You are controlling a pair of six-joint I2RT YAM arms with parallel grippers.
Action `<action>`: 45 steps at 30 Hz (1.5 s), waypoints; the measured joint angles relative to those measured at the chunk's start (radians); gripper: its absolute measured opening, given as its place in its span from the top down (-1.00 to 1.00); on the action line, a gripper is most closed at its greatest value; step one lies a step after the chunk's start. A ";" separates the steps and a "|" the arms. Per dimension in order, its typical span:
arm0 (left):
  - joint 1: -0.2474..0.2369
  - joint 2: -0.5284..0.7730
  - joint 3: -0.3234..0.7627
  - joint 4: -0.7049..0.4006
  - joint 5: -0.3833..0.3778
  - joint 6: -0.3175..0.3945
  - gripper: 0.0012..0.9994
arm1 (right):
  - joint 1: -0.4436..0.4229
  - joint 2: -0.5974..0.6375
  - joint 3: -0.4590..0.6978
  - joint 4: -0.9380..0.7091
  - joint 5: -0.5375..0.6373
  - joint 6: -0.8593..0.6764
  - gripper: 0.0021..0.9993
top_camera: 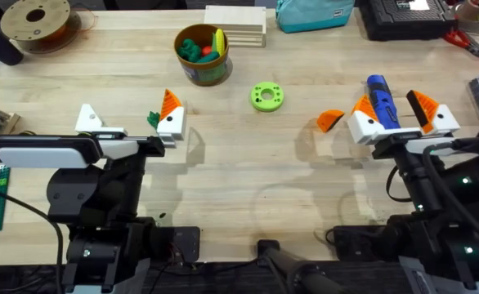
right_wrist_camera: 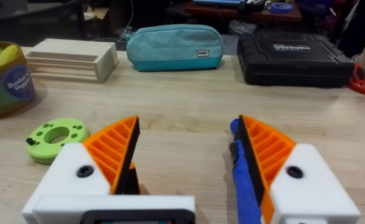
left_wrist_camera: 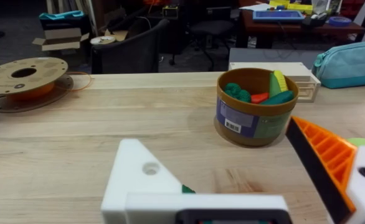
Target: Pick up the gripper from the table and insert it into the empty holder that is missing its gripper. Then pick up a screw, insert it into the mounting hole, and use the screwdriver to tighten it. Finally, clean up the table by picking up the vegetable and placing it into the bucket.
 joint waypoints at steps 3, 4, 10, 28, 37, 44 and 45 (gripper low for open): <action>0.000 0.000 0.000 0.000 0.000 0.000 -0.99 | 0.000 0.000 0.000 -0.005 0.000 0.000 -0.89; 0.000 0.000 0.000 0.001 -0.001 0.001 -0.99 | 0.000 0.000 0.000 -0.006 0.000 0.000 -0.89; 0.000 0.000 0.001 0.020 0.003 0.004 -0.99 | 0.000 0.000 0.000 -0.005 0.000 -0.004 -0.89; 0.000 0.364 0.699 -0.714 0.033 -0.013 -0.99 | 0.000 0.177 0.451 -0.491 -0.005 -0.007 -0.89; 0.000 0.811 0.952 -0.913 0.083 -0.018 -0.99 | 0.000 0.501 0.784 -0.763 -0.008 -0.003 -0.89; 0.000 1.032 0.953 -0.912 0.156 -0.031 0.03 | 0.000 0.558 0.808 -0.786 -0.008 -0.003 -0.89; 0.000 1.049 0.953 -0.912 0.164 -0.032 0.36 | 0.000 0.558 0.808 -0.786 -0.008 -0.003 -0.89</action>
